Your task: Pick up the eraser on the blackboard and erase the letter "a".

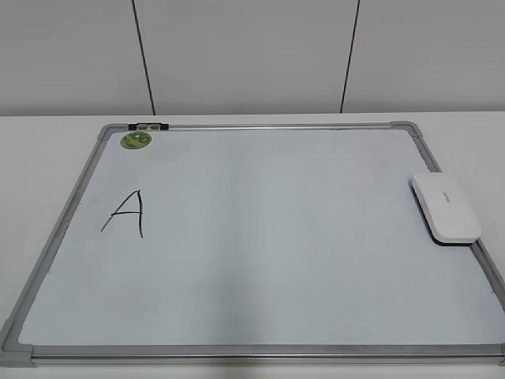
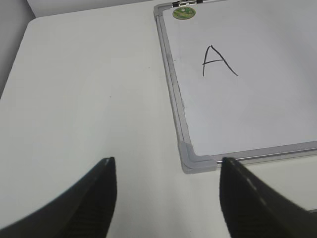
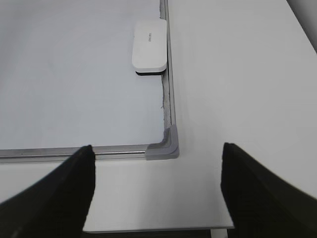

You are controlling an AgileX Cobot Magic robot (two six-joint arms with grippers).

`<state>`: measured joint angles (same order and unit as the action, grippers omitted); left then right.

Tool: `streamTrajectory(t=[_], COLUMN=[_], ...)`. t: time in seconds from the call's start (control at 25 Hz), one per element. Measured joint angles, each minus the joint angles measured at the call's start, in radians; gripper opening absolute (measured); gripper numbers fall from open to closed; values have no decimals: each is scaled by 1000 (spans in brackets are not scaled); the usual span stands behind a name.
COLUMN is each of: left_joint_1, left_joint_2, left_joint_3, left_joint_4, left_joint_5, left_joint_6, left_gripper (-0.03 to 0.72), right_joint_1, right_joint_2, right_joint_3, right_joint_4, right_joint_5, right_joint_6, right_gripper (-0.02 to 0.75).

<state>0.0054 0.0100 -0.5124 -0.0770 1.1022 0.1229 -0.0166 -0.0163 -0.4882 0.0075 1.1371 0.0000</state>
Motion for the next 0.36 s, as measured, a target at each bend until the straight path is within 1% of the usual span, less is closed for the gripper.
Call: streamTrajectory(t=[0.36], left_joint_1=[0], left_joint_2=[0], left_joint_3=[0], left_joint_4=[0], left_joint_5=[0], left_joint_6=[0], left_gripper=[473], right_joint_1=[0], right_joint_2=[0], right_joint_3=[0], right_joint_4=[0], right_joint_5=[0], right_joint_6=[0], right_gripper=[587])
